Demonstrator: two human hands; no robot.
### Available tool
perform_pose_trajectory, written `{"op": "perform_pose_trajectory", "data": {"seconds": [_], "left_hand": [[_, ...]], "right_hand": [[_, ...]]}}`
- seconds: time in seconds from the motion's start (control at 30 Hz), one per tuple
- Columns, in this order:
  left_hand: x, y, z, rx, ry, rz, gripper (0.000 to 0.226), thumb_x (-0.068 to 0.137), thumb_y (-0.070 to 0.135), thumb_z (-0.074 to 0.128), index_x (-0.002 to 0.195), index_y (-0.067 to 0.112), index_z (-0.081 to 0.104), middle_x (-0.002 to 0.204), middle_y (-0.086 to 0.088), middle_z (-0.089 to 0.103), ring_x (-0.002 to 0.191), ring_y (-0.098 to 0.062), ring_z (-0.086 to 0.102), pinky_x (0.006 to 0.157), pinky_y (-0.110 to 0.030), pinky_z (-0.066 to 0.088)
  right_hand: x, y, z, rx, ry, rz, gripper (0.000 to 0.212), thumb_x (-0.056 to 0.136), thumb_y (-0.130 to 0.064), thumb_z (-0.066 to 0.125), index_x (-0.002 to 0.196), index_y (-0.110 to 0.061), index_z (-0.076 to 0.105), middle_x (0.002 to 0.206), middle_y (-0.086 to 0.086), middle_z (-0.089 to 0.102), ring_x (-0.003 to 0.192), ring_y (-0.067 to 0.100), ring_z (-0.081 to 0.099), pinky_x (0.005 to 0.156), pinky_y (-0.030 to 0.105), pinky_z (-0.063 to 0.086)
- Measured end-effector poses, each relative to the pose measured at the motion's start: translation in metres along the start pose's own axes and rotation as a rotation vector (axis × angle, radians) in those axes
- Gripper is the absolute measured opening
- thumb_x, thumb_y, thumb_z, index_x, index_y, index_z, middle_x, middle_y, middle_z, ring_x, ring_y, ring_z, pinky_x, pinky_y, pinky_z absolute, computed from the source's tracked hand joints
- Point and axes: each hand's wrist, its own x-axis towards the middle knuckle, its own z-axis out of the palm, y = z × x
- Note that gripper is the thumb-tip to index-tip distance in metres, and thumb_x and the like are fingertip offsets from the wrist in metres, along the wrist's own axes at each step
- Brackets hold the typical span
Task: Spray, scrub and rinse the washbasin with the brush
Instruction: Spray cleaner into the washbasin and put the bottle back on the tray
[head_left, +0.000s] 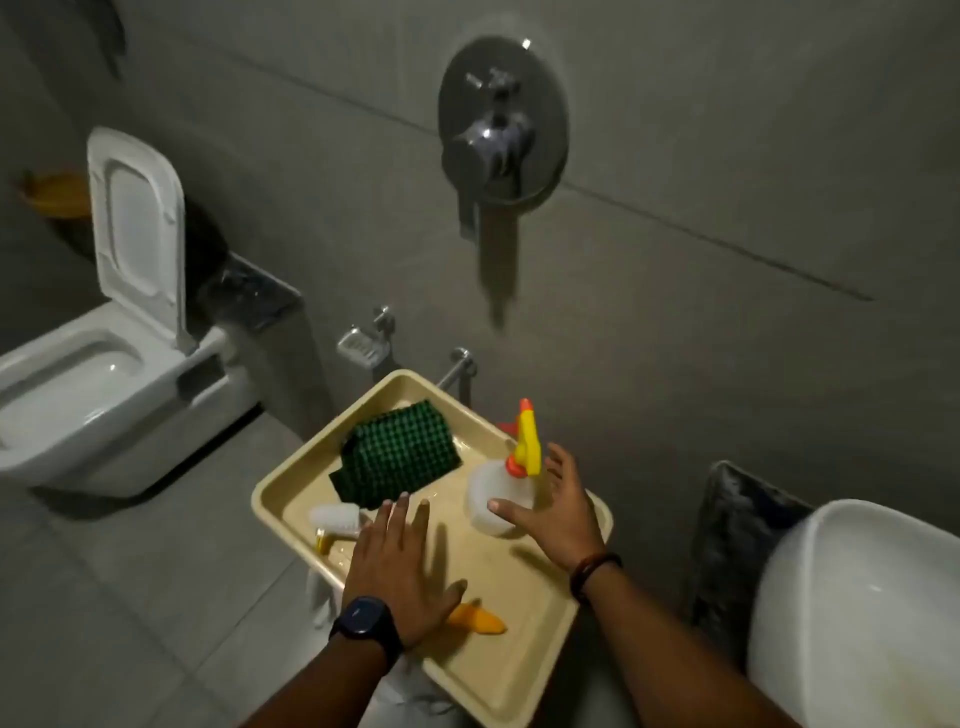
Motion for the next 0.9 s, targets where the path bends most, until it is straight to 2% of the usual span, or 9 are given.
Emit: {"op": "perform_pose_trajectory", "data": {"seconds": [0.1, 0.17, 0.23, 0.37, 0.47, 0.53, 0.63, 0.73, 0.9], "left_hand": [[0.008, -0.019, 0.027, 0.09, 0.029, 0.032, 0.105, 0.068, 0.085, 0.024, 0.15, 0.022, 0.001, 0.158, -0.006, -0.008, 0.145, -0.029, -0.007, 0.113, -0.044, -0.01], [0.009, -0.023, 0.035, 0.085, 0.071, 0.046, 0.103, 0.07, 0.085, 0.021, 0.15, 0.022, 0.004, 0.157, -0.004, -0.007, 0.145, -0.028, -0.007, 0.113, -0.044, -0.013], [0.01, -0.022, 0.039, 0.079, 0.087, 0.058, 0.1, 0.073, 0.083, 0.023, 0.15, 0.021, 0.013, 0.157, -0.006, 0.003, 0.146, -0.029, 0.002, 0.114, -0.045, -0.009], [0.01, -0.019, 0.034, 0.086, 0.09, 0.071, 0.095, 0.074, 0.078, 0.033, 0.145, 0.015, 0.034, 0.152, -0.012, 0.03, 0.141, -0.033, 0.026, 0.111, -0.049, 0.012], [0.011, -0.017, 0.033, 0.066, 0.064, 0.051, 0.101, 0.072, 0.083, 0.022, 0.151, 0.021, 0.009, 0.159, -0.008, 0.006, 0.146, -0.03, 0.001, 0.11, -0.044, -0.008], [0.014, -0.011, 0.03, 0.041, 0.04, 0.052, 0.103, 0.07, 0.085, 0.019, 0.15, 0.024, -0.003, 0.16, -0.005, -0.006, 0.146, -0.027, -0.008, 0.11, -0.041, -0.011], [0.018, 0.022, 0.008, -0.021, 0.041, 0.142, 0.103, 0.07, 0.084, 0.025, 0.15, 0.024, 0.003, 0.16, -0.007, 0.005, 0.145, -0.026, 0.006, 0.116, -0.04, 0.005], [0.012, 0.08, -0.015, -0.214, 0.118, 0.302, 0.093, 0.071, 0.076, 0.045, 0.143, 0.02, 0.027, 0.146, -0.008, 0.041, 0.13, -0.025, 0.04, 0.107, -0.036, 0.034], [-0.03, 0.184, -0.027, -0.297, 0.173, 0.488, 0.084, 0.074, 0.071, 0.048, 0.139, 0.02, 0.035, 0.137, -0.005, 0.05, 0.12, -0.023, 0.047, 0.098, -0.035, 0.042]], "right_hand": [[0.023, 0.009, 0.02, 0.014, 0.021, -0.067, 0.098, 0.054, -0.029, 0.091, 0.136, -0.027, 0.037, 0.131, -0.004, 0.052, 0.121, 0.02, 0.048, 0.102, 0.044, 0.043], [0.04, 0.008, 0.03, 0.064, 0.045, -0.109, 0.092, 0.059, -0.027, 0.089, 0.134, -0.037, 0.037, 0.129, -0.004, 0.054, 0.118, 0.016, 0.05, 0.099, 0.037, 0.045], [0.056, 0.005, 0.04, 0.094, 0.044, -0.161, 0.085, 0.07, -0.02, 0.083, 0.132, -0.046, 0.032, 0.124, -0.007, 0.054, 0.117, 0.014, 0.053, 0.095, 0.03, 0.046], [0.079, 0.001, 0.053, 0.119, 0.114, -0.169, 0.061, 0.092, -0.016, 0.059, 0.141, -0.039, 0.031, 0.124, -0.005, 0.057, 0.109, 0.026, 0.062, 0.09, 0.034, 0.054], [0.075, -0.003, 0.054, 0.114, 0.143, -0.223, 0.054, 0.094, -0.013, 0.055, 0.133, -0.044, 0.036, 0.111, -0.004, 0.062, 0.091, 0.025, 0.064, 0.064, 0.017, 0.054], [0.067, -0.014, 0.046, 0.157, 0.147, -0.248, 0.053, 0.093, -0.012, 0.056, 0.129, -0.047, 0.038, 0.112, 0.0, 0.063, 0.088, 0.021, 0.061, 0.059, 0.015, 0.052], [0.058, -0.043, 0.016, 0.256, 0.219, -0.284, 0.053, 0.093, -0.008, 0.056, 0.129, -0.044, 0.039, 0.117, 0.009, 0.063, 0.072, 0.011, 0.062, 0.053, 0.016, 0.05], [0.038, -0.079, -0.032, 0.289, 0.339, -0.393, 0.053, 0.092, -0.005, 0.056, 0.129, -0.04, 0.041, 0.101, 0.004, 0.064, 0.079, 0.011, 0.066, 0.046, 0.019, 0.05], [-0.036, -0.129, -0.131, 0.19, 0.501, -0.586, 0.051, 0.087, -0.007, 0.055, 0.127, -0.038, 0.046, 0.094, 0.01, 0.063, 0.088, 0.029, 0.066, 0.043, 0.02, 0.047]]}}
